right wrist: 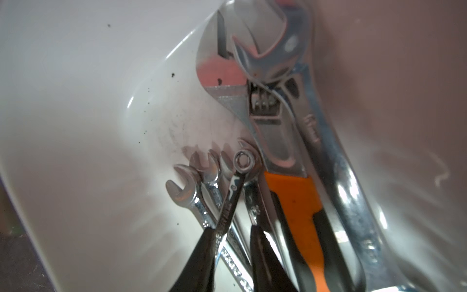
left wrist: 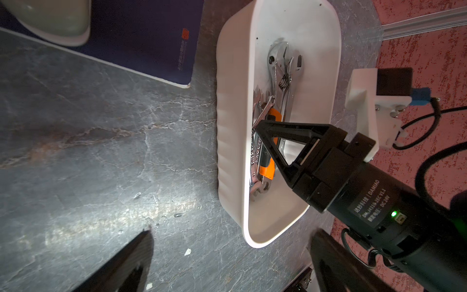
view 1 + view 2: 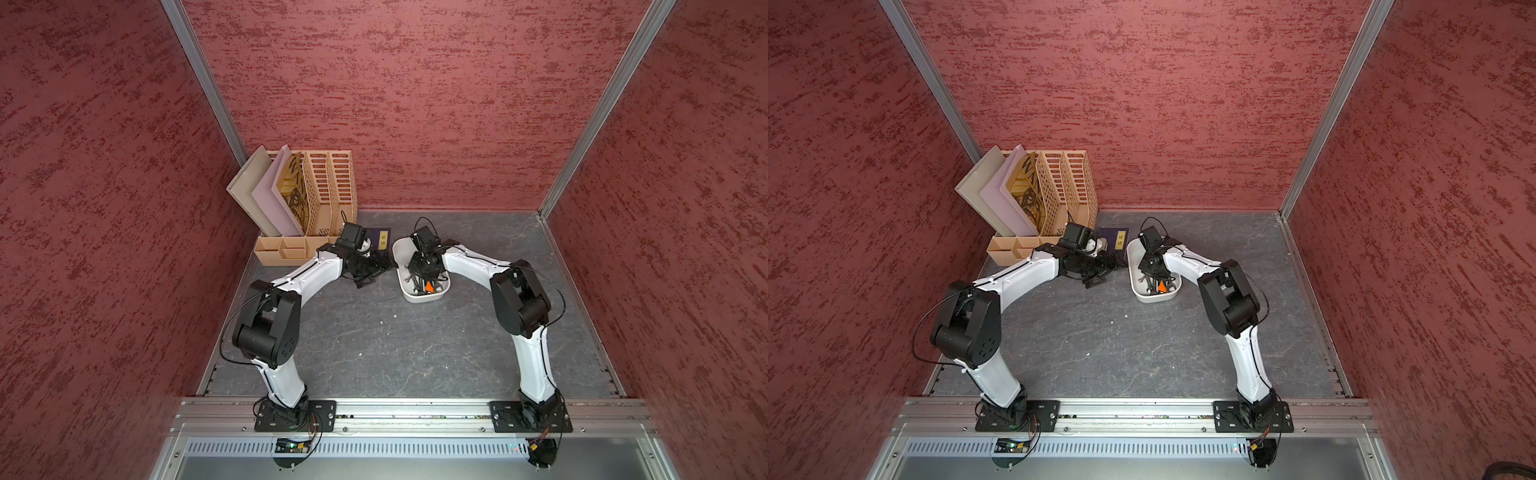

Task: Take out the wrench from the storage box
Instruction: Pick up the wrench from the storage box.

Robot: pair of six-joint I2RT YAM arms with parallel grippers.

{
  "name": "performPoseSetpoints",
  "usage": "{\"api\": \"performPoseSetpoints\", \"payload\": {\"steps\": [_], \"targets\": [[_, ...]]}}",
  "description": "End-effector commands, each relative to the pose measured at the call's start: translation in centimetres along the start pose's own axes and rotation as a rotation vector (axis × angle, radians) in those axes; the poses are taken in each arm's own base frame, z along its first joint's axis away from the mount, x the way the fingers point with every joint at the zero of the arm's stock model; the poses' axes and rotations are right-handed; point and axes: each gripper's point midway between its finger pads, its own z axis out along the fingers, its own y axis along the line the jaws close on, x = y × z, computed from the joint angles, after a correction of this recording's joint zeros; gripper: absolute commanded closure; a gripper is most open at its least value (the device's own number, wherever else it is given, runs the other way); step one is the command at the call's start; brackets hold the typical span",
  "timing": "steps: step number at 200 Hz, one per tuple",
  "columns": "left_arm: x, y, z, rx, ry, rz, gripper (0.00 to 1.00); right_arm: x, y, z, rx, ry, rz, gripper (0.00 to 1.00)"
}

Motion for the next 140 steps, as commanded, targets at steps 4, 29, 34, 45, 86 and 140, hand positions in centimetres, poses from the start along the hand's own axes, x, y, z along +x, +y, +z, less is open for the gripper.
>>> {"api": "performPoseSetpoints", "payload": {"steps": [4, 29, 34, 45, 86, 140], "targets": [[-0.2, 0.0, 0.0, -0.009, -0.009, 0.019, 0.00, -1.6, 0.8, 0.3, -0.019, -0.047, 0.019, 0.72], [-0.2, 0.0, 0.1, -0.011, -0.010, 0.020, 0.00, -1.7, 0.9, 0.8, -0.025, -0.042, 0.023, 0.72], [-0.2, 0.0, 0.1, -0.010, -0.009, 0.020, 0.00, -1.8, 0.8, 0.8, -0.024, -0.043, 0.025, 0.72], [-0.3, 0.0, 0.1, -0.011, -0.009, 0.018, 0.00, -1.8, 0.8, 1.0, -0.025, -0.042, 0.026, 0.73], [-0.3, 0.1, 0.2, -0.014, -0.009, 0.019, 0.00, -1.7, 0.5, 1.8, -0.019, -0.030, 0.031, 0.74], [-0.3, 0.2, 0.4, -0.017, -0.005, 0.019, 0.00, -1.5, 0.1, 2.3, -0.014, -0.027, 0.032, 0.82]]}}
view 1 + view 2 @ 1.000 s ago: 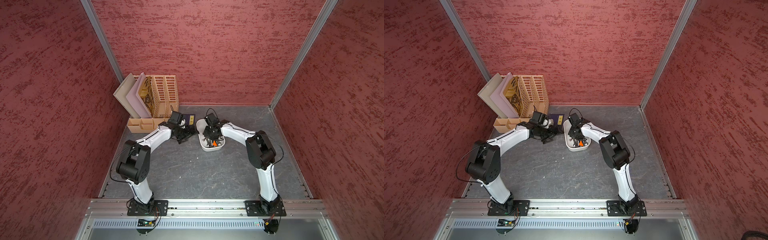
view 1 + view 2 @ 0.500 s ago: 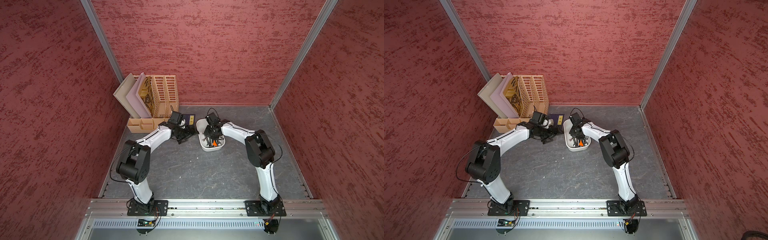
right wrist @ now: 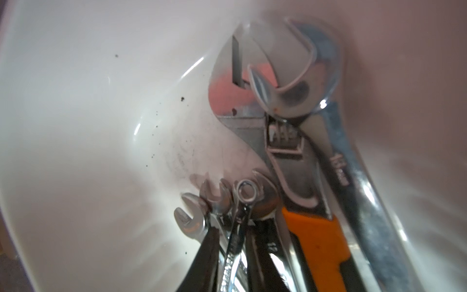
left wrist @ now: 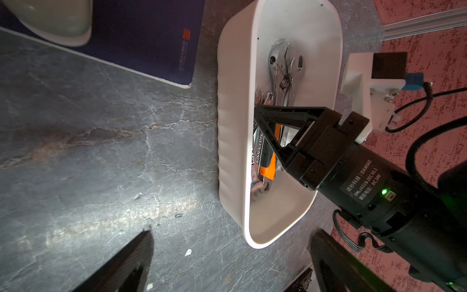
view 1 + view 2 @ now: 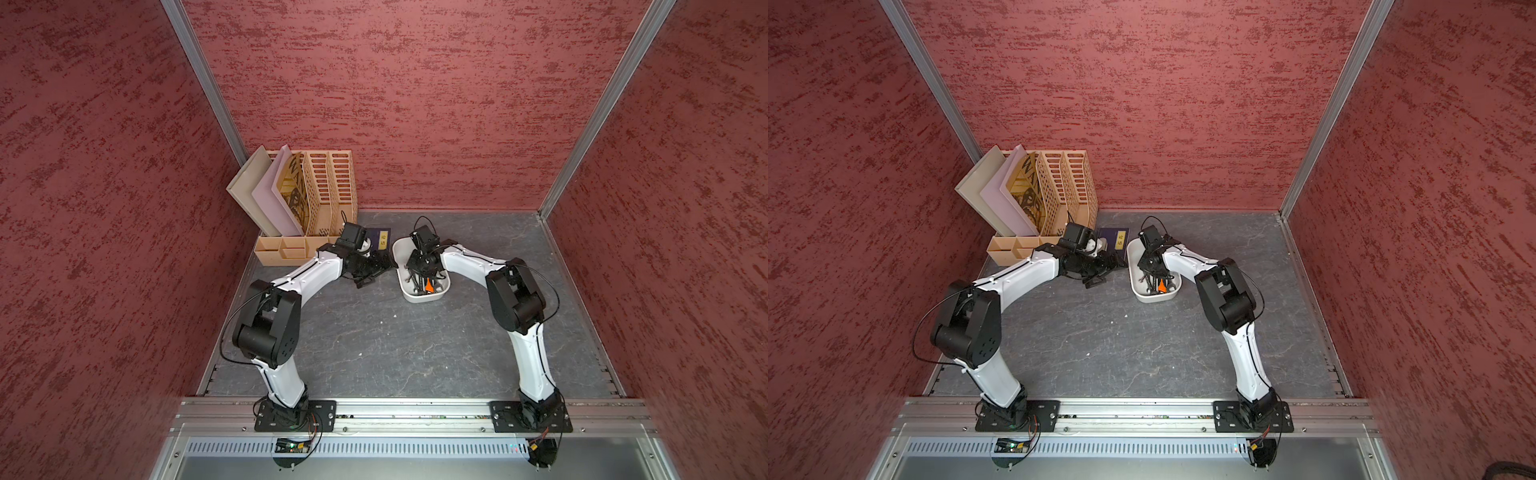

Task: Take out the wrench from the storage box
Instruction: Pick up the wrench from the storage box.

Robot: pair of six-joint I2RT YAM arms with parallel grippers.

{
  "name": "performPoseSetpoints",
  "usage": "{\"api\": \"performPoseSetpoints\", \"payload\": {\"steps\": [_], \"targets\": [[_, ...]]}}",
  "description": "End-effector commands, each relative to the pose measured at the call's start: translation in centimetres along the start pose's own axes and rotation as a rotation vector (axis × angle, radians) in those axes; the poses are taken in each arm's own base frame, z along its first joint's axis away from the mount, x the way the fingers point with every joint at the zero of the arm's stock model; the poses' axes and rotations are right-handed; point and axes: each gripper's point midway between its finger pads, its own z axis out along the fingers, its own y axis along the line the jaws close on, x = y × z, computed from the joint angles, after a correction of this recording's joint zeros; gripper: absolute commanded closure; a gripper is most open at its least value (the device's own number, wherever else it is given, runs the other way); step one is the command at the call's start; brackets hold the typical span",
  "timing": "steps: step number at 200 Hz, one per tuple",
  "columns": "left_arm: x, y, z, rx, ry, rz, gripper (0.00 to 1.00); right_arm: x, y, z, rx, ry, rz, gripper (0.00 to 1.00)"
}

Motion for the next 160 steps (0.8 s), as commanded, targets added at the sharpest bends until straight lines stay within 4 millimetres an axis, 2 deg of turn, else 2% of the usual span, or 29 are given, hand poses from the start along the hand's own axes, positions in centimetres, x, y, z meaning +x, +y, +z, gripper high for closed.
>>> {"api": "performPoseSetpoints", "payload": {"steps": [1, 62, 109, 133, 160], "targets": [[-0.3, 0.1, 0.4, -0.015, -0.004, 0.020, 0.00, -0.5, -0.5, 0.8, 0.013, -0.010, 0.013, 0.82], [-0.4, 0.4, 0.3, -0.022, -0.007, 0.017, 0.00, -0.8, -0.4, 0.5, 0.006, -0.025, -0.004, 1.00], [-0.7, 0.5, 0.0, -0.023, -0.017, 0.013, 0.00, -1.1, -0.2, 0.0, -0.005, -0.033, -0.026, 1.00], [-1.0, 0.5, -0.5, -0.023, -0.029, 0.015, 0.00, -2.0, 0.9, -1.5, -0.030, -0.063, -0.075, 1.00], [-1.3, 0.2, -1.3, -0.030, -0.052, 0.033, 0.00, -3.7, 3.0, -4.6, -0.093, -0.119, -0.149, 1.00]]}}
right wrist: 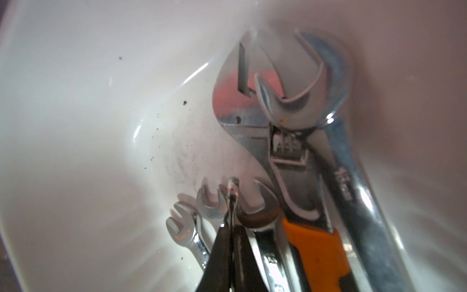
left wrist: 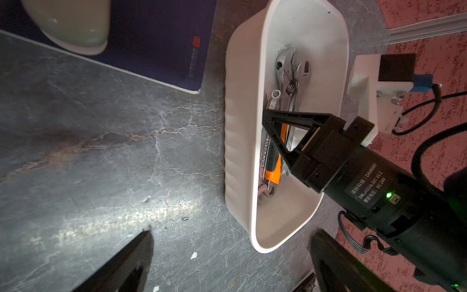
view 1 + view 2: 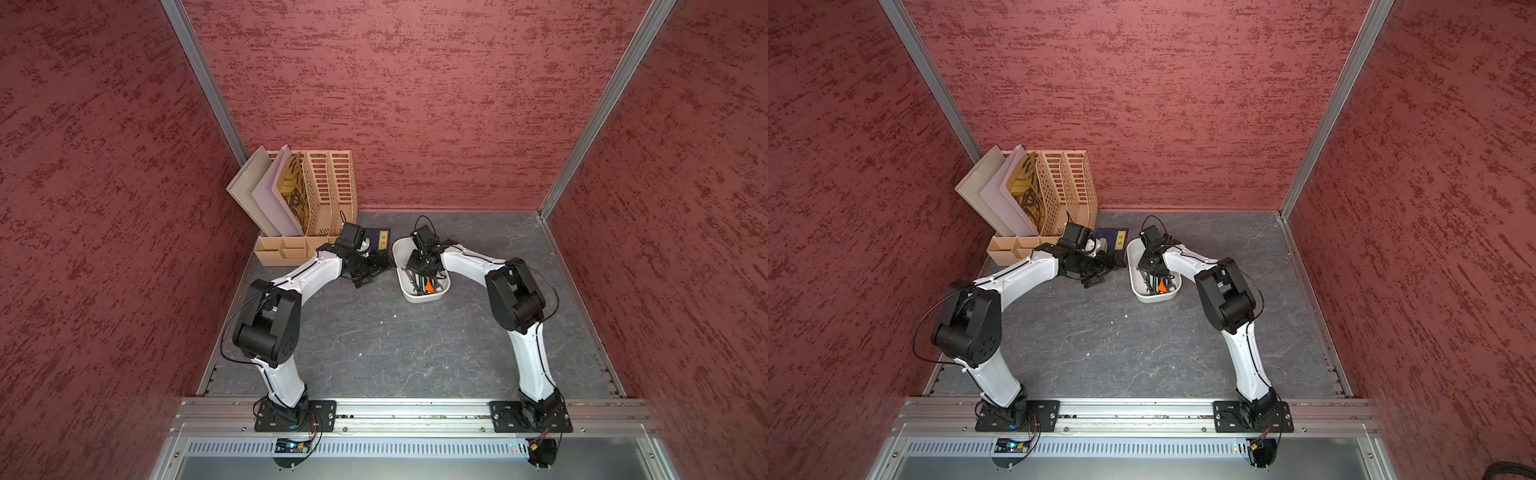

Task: Take out the wrench from the storage box
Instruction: Pick up the wrench from the storage box, then place the wrench at the center of the board.

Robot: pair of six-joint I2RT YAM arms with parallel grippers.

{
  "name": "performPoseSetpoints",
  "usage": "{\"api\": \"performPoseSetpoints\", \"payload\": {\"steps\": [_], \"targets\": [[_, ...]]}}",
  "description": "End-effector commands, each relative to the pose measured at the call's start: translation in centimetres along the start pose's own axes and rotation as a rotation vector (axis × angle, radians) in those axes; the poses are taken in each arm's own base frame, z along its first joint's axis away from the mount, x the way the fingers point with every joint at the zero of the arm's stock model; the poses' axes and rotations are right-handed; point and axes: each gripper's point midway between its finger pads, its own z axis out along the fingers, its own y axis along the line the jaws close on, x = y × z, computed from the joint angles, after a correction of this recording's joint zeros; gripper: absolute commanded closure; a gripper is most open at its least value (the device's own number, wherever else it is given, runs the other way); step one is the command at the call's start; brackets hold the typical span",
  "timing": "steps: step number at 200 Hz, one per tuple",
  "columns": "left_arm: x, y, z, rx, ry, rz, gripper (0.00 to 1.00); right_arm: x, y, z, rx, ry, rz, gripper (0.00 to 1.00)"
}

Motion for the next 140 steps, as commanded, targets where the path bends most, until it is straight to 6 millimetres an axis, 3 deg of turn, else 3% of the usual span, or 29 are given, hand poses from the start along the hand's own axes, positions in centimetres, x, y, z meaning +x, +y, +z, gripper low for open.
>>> {"api": "performPoseSetpoints", "payload": {"steps": [1, 31, 59, 91, 140], "targets": [[-0.9, -0.6, -1.3, -0.006, -0.040, 0.036, 0.00, -3.5, 2.7, -4.6, -0.082, -0.113, -0.076, 1.00], [-1.1, -0.9, -2.6, -0.021, -0.077, 0.057, 0.00, -4.4, 4.1, -8.6, -0.137, -0.159, -0.149, 1.00], [-1.1, -0.8, -4.0, -0.040, -0.119, 0.078, 0.00, -2.1, 4.6, -11.7, -0.211, -0.142, -0.225, 1.00], [-0.9, -0.5, -5.3, -0.067, -0.153, 0.103, 0.00, 3.7, 3.9, -14.3, -0.242, -0.094, -0.312, 1.00], [-0.6, -0.7, -5.9, -0.083, -0.171, 0.128, 0.00, 14.4, 0.2, -15.8, -0.219, 0.004, -0.330, 1.00]]}}
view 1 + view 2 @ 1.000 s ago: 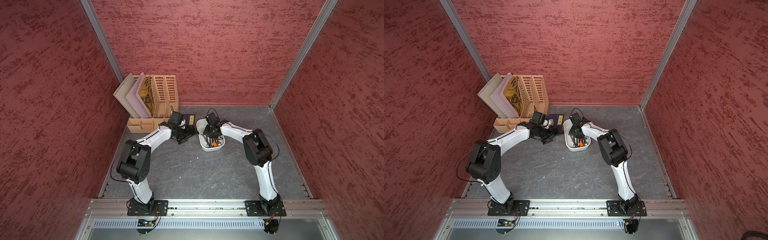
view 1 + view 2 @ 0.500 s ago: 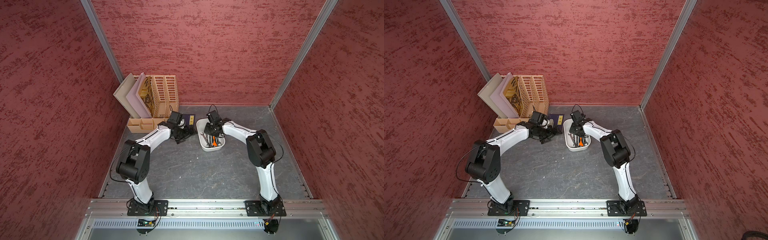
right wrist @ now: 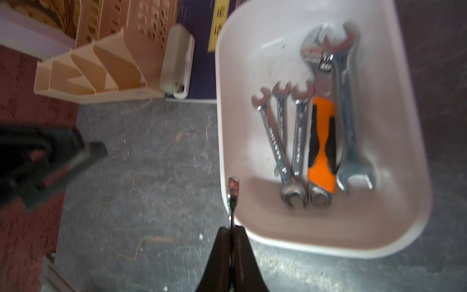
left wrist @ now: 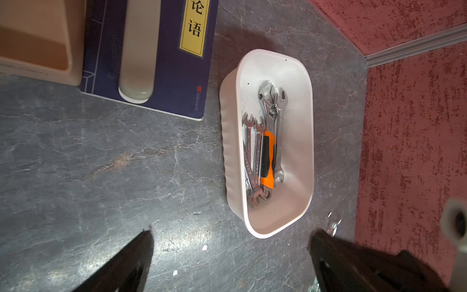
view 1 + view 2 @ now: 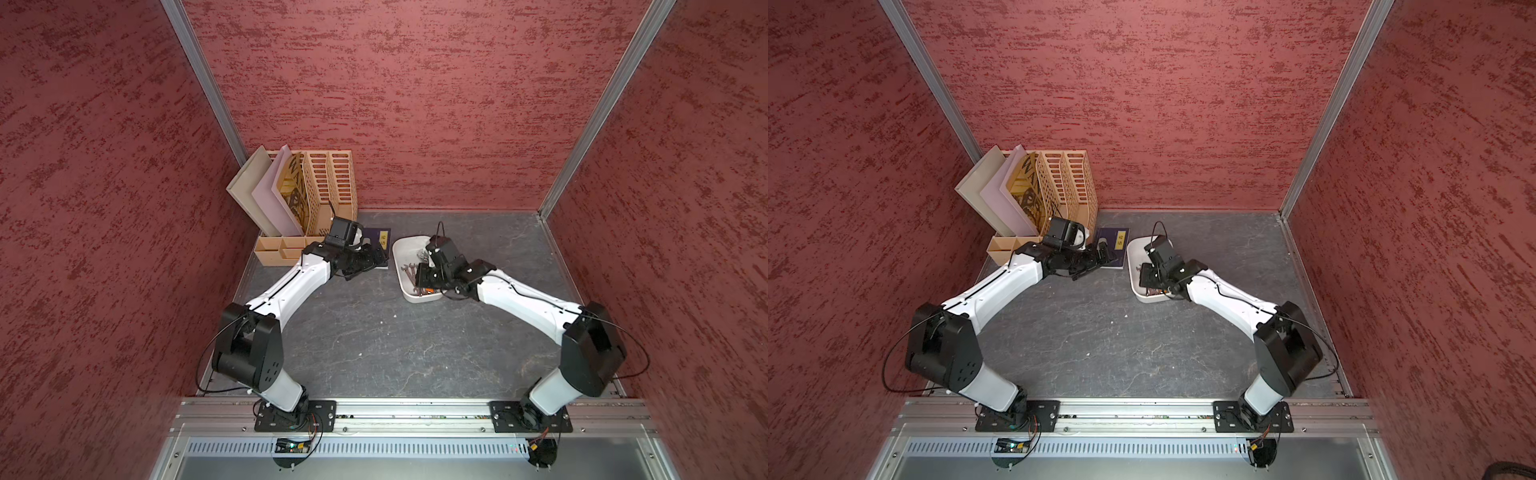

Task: Take out the wrench from the storage box
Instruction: Place the wrench at the center of the board.

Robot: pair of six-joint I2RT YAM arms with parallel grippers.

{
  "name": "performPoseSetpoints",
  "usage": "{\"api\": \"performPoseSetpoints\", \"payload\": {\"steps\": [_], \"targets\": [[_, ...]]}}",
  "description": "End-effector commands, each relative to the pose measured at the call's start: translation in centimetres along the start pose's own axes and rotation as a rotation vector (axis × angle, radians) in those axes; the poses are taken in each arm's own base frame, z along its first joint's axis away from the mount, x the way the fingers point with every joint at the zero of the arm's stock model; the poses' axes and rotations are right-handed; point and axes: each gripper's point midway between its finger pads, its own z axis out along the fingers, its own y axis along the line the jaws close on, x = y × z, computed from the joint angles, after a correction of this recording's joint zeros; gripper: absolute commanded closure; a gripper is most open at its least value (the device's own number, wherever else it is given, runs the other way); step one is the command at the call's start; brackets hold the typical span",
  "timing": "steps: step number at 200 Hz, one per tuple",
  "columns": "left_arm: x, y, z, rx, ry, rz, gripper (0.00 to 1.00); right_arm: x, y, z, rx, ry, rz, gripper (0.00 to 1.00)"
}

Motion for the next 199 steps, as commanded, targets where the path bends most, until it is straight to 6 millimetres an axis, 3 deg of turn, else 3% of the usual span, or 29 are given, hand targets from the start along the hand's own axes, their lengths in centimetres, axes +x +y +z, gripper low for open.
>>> {"api": "performPoseSetpoints", "payload": {"steps": [1, 27, 60, 112, 153, 199], "targets": [[0.6, 0.6, -0.3, -0.038, -0.002, 0.031, 0.00, 3.8, 0.2, -0.9, 0.003, 0.019, 0.015, 1.00], [1.0, 0.1, -0.2, -0.037, -0.003, 0.050, 0.00, 8.6, -0.6, 0.0, 0.023, 0.080, 0.013, 1.00], [1.6, -0.2, 0.0, -0.036, 0.011, 0.061, 0.00, 12.1, -2.1, 1.4, 0.041, 0.140, 0.027, 1.00], [1.8, -0.4, -0.4, -0.033, -0.004, 0.087, 0.00, 14.9, -4.3, 3.0, 0.114, 0.220, 0.036, 1.00], [2.0, -0.3, -0.4, -0.030, 0.000, 0.088, 0.00, 16.5, -5.1, 2.9, 0.150, 0.259, 0.045, 1.00], [2.0, -0.7, -0.4, -0.012, 0.005, 0.089, 0.00, 18.1, -6.2, 2.2, 0.166, 0.305, 0.060, 0.85]]}}
